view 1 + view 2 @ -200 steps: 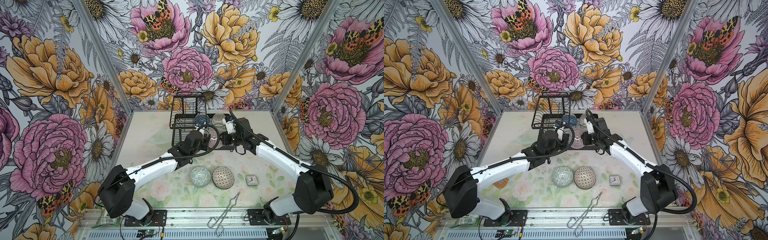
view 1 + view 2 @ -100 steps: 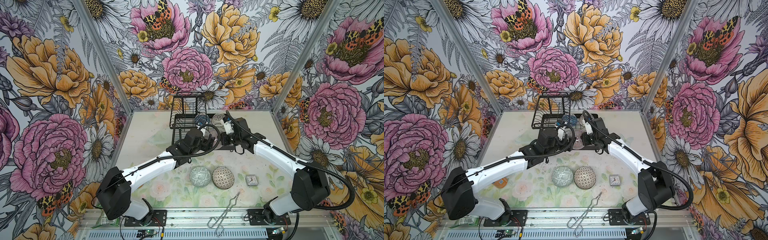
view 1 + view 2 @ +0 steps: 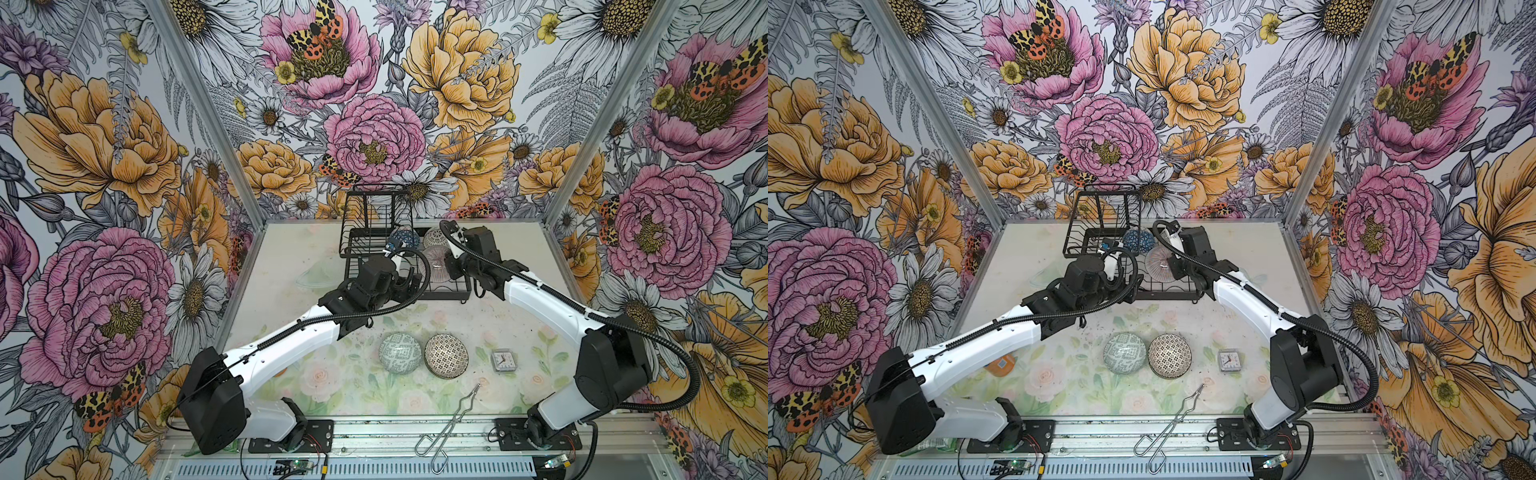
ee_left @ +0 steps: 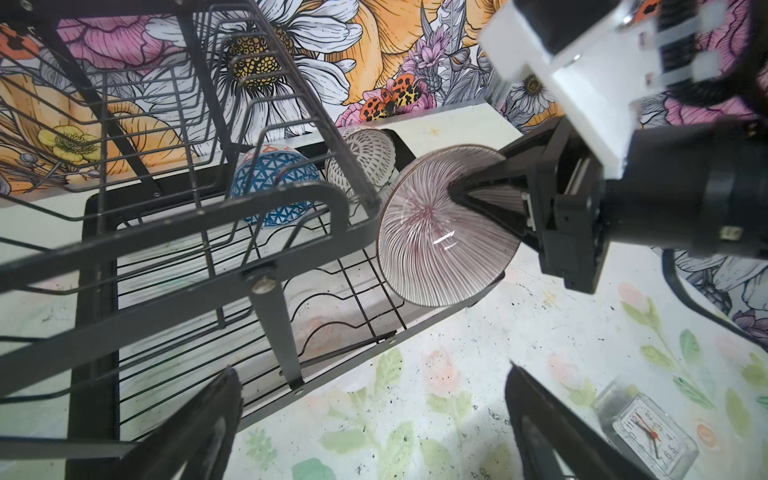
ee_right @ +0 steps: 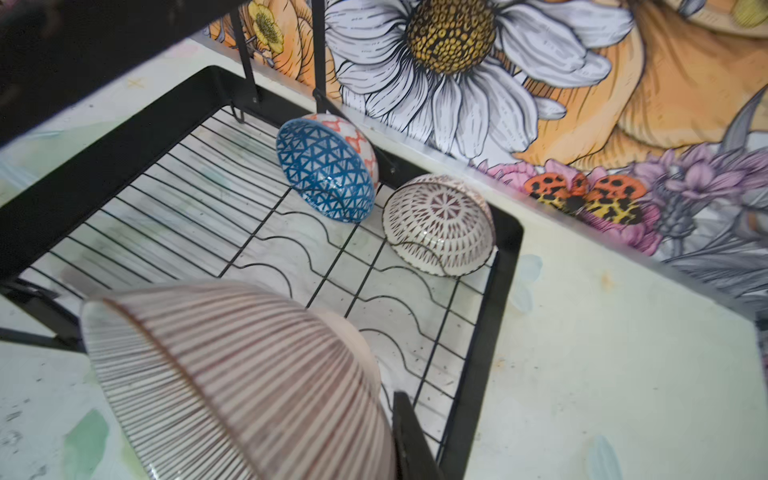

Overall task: Load the bowls into the dish rack
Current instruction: 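Grasp the striped bowl rim with the right gripper while the left gripper releases it, then carry the striped bowl with the right gripper into the rack beside the blue bowl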

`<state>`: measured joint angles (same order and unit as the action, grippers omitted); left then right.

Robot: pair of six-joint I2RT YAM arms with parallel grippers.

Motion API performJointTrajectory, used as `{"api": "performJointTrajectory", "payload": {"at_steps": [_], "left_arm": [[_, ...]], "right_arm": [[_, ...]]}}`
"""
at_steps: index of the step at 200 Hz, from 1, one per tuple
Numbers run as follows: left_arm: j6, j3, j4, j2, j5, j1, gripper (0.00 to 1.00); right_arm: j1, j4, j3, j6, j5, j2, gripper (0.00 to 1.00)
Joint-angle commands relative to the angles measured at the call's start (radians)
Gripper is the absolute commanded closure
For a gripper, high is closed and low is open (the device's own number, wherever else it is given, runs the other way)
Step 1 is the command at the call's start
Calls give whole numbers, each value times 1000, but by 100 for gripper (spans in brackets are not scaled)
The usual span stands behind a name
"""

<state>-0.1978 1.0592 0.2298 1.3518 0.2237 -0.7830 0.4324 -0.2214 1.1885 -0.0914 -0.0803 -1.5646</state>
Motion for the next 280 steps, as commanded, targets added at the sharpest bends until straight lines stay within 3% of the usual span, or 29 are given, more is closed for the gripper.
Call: {"api": "performJointTrajectory", "payload": {"at_steps": [1, 39, 123, 163, 241, 280], "left_arm": [[21, 2, 19, -22, 4, 19, 1], [6, 22, 24, -2, -53, 52, 1], [-2, 30, 16, 11, -72, 70, 1], [-9, 25, 17, 9, -60, 70, 1], [-12, 15, 29, -6, -58, 65, 1], [-8, 19, 36, -7, -55, 65, 1]], "right_arm": [[-2, 292, -60, -187, -132, 41, 100], [5, 722, -266, -475, -179, 58, 100], [17, 1156, -416, -811, -252, 10, 100], [17, 1291, -423, -955, -247, -93, 100], [28, 1355, -283, -1112, -184, -309, 100], [29, 1375, -226, -1133, -141, -379, 100]]}}
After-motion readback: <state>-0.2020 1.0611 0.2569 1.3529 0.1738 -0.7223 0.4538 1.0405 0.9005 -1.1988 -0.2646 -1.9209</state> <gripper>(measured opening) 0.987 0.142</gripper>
